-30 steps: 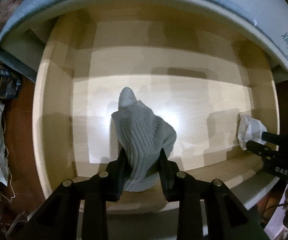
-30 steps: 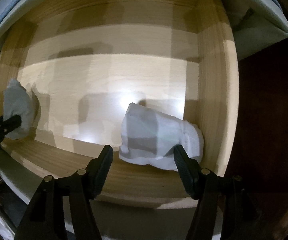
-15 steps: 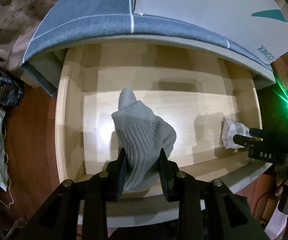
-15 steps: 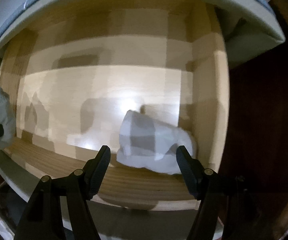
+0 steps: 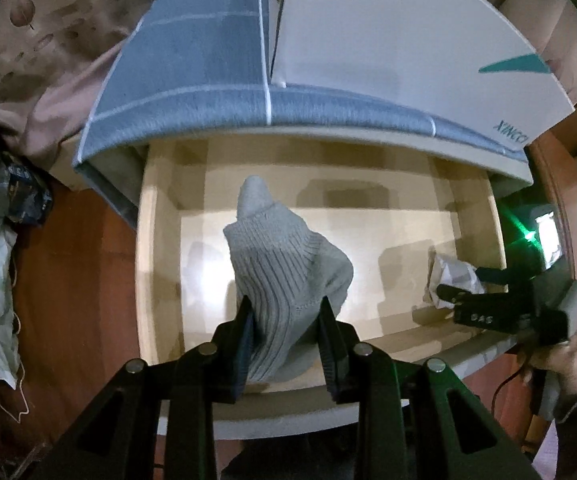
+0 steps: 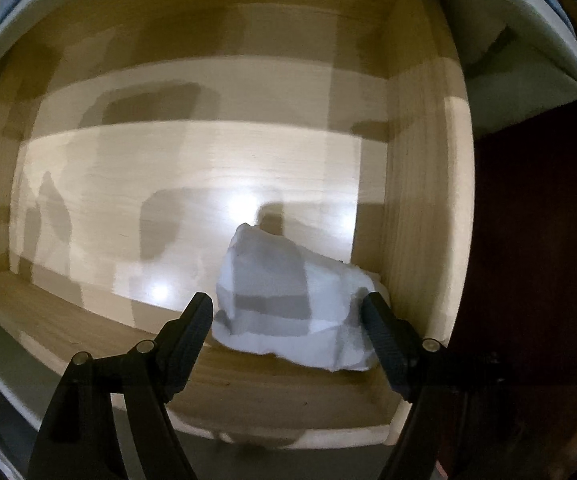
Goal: Take underwear out of drawer
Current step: 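Lift the grey ribbed sock with the left tool while the right tool holds the white garment, then carry the grey sock over the white box and open the left tool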
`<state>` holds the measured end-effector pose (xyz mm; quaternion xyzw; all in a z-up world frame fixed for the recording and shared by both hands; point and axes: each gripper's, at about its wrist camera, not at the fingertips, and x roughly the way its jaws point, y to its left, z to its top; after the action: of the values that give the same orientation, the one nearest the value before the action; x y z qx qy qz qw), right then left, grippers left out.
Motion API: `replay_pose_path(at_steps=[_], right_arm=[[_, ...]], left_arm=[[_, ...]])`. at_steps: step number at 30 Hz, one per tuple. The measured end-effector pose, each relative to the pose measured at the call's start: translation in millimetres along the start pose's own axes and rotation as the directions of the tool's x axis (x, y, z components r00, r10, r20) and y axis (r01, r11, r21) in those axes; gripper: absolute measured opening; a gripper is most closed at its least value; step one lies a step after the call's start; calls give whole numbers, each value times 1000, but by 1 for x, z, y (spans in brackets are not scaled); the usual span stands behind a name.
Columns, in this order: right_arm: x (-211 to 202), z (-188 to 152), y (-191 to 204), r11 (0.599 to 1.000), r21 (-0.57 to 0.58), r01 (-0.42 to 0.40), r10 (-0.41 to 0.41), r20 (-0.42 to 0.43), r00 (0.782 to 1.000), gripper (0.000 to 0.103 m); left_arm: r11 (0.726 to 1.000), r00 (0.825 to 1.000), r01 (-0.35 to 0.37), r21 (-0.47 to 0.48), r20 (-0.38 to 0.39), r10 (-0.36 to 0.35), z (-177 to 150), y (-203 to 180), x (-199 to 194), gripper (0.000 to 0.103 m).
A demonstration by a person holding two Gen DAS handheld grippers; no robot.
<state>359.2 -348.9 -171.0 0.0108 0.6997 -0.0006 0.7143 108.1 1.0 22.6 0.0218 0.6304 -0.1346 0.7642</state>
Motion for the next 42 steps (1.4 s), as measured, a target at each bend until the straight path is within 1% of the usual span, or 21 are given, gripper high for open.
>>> replay_pose_path(at_steps=[3,6,12,19,22,23,24,27,28,31,33,36,38,42], right_arm=[[3,-1,4,1000,-14,27,-27,-1,1000,74],[3,-3,10,998,-31,51,-51,0,999,70],[3,-11,13,999,-12,31,-31,4,999,66],[2,-26,18,1000,-28,9,-9,-3,1000,64],[2,-31,21,1000,-21,10,-10,12,1000,64],[2,-31,20,1000,-21,13,-12,17,1000,65],[7,-39,22,1000,-22,16,-15,20,1000,65],[6,-46,24,1000,-10,20,-19,36,999,65],[7,-50,30,1000,-8,19,-19,39,999,65],[4,-50,25,1000,-1,16,-16,45,999,65],[2,-56,21,1000,3,15,-15,47,999,65],[-1,-55,10,1000,10,14,-15,50,999,65],[1,-53,6,1000,13,13,-14,51,999,65],[5,-55,3,1000,24,15,-17,54,998,65]], left_arm=[[1000,1000,2,3,21,-2,3,0,-12,29],[1000,999,3,6,41,-3,7,-2,-24,29],[1000,995,-8,27,104,5,20,-7,-58,29],[998,983,-15,68,185,2,48,-20,-98,29],[995,972,-25,96,236,1,63,-28,-120,29],[994,966,-31,106,260,3,69,-31,-129,29],[993,961,-36,113,276,4,74,-33,-135,29],[989,938,-64,134,346,14,98,-42,-157,29],[988,934,-67,142,356,12,106,-43,-161,29],[986,923,-83,147,384,20,128,-49,-166,29],[986,922,-79,150,386,15,140,-53,-164,29],[978,917,-112,178,397,33,162,-62,-156,29],[975,921,-119,186,388,38,172,-66,-145,29],[981,934,-98,169,355,32,194,-70,-124,29]])
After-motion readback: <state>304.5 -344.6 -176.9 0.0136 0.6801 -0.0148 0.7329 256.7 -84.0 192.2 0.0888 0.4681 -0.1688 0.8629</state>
